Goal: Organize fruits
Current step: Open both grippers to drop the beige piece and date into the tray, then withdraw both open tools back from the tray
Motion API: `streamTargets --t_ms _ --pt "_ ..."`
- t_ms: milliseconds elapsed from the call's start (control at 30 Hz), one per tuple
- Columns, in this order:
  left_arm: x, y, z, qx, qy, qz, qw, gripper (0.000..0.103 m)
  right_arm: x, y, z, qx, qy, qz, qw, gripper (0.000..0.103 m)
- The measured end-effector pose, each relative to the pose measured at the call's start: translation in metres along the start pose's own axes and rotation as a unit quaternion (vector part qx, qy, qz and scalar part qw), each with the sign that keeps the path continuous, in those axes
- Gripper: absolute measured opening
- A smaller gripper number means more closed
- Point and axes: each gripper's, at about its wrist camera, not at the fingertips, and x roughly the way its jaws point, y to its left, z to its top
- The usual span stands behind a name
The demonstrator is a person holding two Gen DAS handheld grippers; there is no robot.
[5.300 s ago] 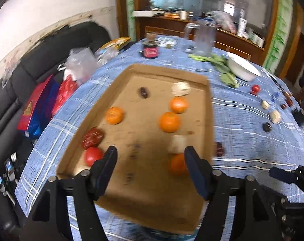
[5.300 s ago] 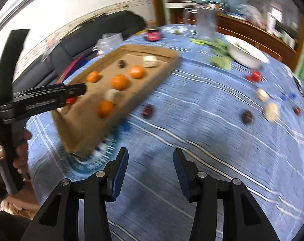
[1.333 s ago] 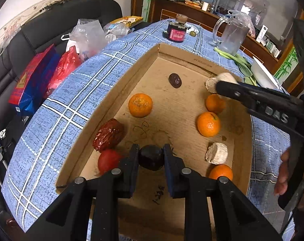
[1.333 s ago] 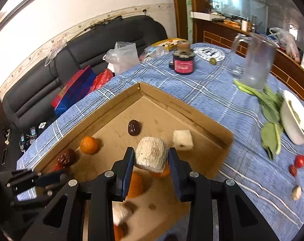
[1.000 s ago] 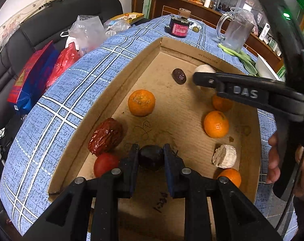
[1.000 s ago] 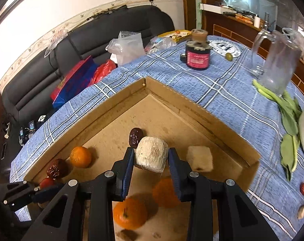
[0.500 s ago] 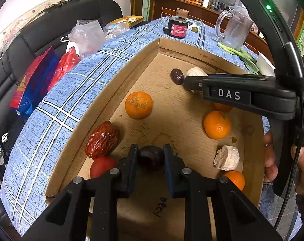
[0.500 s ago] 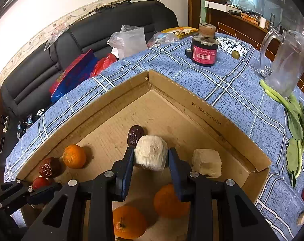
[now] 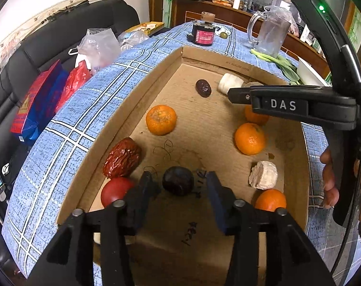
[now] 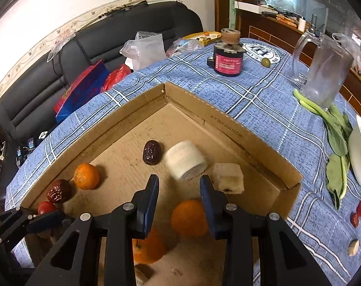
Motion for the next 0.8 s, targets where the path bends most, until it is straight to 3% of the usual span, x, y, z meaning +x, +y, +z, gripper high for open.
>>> streamTargets --t_ms 300,500,633,733,800 --pt "-0.016 0.007 -0.003 -0.008 -0.011 -0.011 0.9999 0.058 -0.040 0.006 -0.027 0.019 -0.003 -0.027 0.999 0.041" --pt "-0.042 0.013 -0.008 -0.003 -0.044 -0.001 0.9990 0.060 -0.091 0.016 -0.063 0.047 -0.027 -0.079 0.995 0.062" --pt "-0.067 0.017 -0.018 0.002 -0.069 0.016 0.9975 0.065 -0.128 0.025 -0.093 0.087 -0.038 -0.103 0.990 0.081" --pt "-0.086 0.021 -0.032 -0.005 -0.077 0.032 0.9965 0.073 -0.149 0.040 -0.115 0.094 -0.050 -0.119 0.987 0.091" --pt "-0.099 0.022 -0.043 -0.016 -0.082 0.043 0.9956 0.074 -0.160 0.051 -0.131 0.098 -0.056 -0.128 0.985 0.091"
